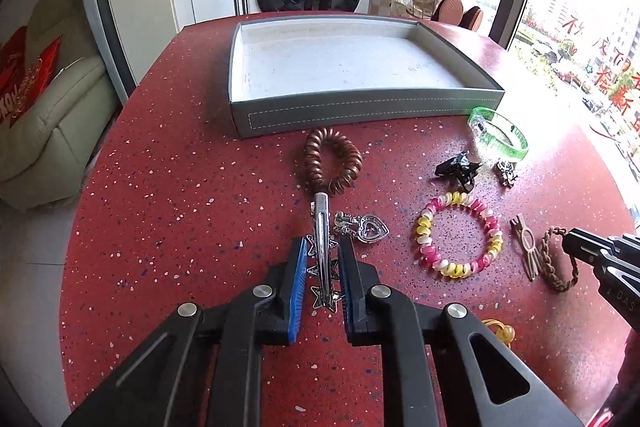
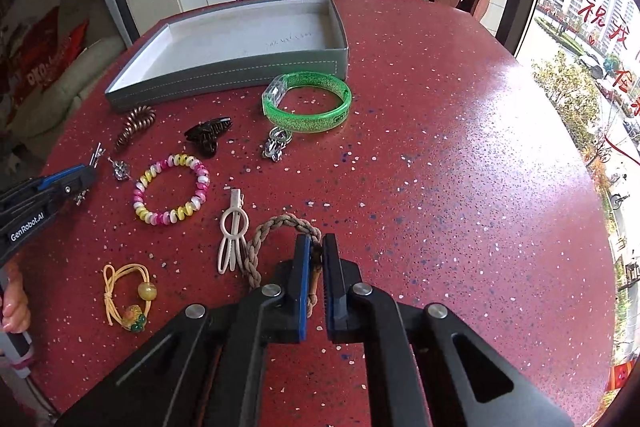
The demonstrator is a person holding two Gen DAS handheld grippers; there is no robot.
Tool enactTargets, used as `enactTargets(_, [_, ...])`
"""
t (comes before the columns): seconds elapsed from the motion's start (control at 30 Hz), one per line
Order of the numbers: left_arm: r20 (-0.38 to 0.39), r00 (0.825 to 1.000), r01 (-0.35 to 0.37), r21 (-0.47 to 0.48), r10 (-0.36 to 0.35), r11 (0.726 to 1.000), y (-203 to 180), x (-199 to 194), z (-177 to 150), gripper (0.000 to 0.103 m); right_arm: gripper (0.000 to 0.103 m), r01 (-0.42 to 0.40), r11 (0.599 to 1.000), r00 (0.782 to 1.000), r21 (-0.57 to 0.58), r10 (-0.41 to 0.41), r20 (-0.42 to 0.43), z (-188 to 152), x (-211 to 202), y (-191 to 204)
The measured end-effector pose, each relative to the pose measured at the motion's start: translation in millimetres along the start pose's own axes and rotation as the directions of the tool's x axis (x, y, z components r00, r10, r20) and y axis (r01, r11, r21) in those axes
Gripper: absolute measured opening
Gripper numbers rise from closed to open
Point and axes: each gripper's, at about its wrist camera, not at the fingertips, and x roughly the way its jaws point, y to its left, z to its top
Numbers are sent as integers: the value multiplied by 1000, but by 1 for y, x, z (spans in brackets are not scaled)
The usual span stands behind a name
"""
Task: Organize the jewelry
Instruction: 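Grasp the silver hair clip with the left tool while the right tool grasps the braided tan bracelet, then carry the clip and bracelet with both tools into the gray tray and lower them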
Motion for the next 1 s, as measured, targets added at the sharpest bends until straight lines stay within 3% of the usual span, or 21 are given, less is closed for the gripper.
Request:
enactTargets(0.27, [29,998,55,-28,-54,998,8,-27,18,34,7,-94,995,994,41,92,53,41,-22,-11])
enactTargets(0.5, [46,994,103,-51,-100,993,9,-36,61,34,7,-145,989,986,33,141,83,91,-25,-5])
enactTargets(0.6, [68,995,82,-33,-79,996,7,-34,87,34,7,-158,987,983,21,155,96,123,-19,-1])
enactTargets(0.83, [95,994,52,-20,-50,998,3,-7,156,34,7,-203,977,976,71,195,99,195,20,2])
enactTargets(1.0, [77,997,16,-39,-13,999,6,35,193,34,7,-172,982,982,79,164,91,226,61,6])
